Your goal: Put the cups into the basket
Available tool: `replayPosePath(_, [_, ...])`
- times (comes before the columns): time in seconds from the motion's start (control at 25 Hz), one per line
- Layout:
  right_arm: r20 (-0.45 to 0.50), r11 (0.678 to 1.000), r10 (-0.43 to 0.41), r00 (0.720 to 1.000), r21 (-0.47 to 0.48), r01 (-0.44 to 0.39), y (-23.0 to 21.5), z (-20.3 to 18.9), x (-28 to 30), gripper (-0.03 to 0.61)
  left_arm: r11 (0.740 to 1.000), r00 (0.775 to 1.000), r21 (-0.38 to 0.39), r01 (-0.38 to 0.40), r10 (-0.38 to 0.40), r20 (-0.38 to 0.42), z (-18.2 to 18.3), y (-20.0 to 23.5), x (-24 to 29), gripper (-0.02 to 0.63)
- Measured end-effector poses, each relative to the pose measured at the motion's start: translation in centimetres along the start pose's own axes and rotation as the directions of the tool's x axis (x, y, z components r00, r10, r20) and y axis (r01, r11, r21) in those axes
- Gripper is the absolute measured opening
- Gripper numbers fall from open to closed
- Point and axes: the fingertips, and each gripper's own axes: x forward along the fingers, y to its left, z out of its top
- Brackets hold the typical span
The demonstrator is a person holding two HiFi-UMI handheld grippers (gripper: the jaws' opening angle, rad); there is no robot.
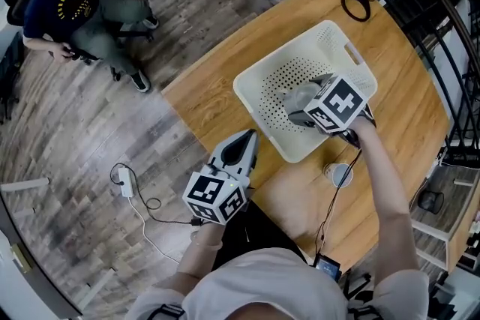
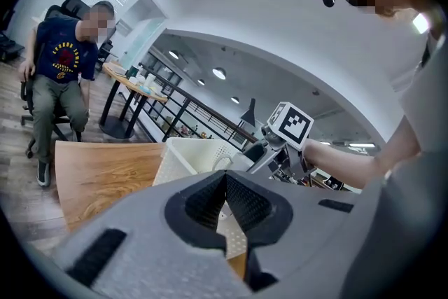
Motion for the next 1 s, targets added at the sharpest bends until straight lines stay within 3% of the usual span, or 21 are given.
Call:
replayPosePath(0.6, [-0.130, 1.000, -0.007, 0.991, -0.009, 0.006, 0.0, -1.8, 6.3, 0.414, 0.999, 0.999, -0.031, -0.038, 0.037, -0.010, -0.7, 1.9, -0.2, 0.008])
replayPosePath(1.0, [-0.149, 1.000, -0.006, 0.989, -0.015, 0.004, 0.4, -2.2, 7.3, 0.414, 0.998, 0.999, -0.038, -0.049, 0.048, -0.024, -1.4, 2.5, -0.4, 0.008])
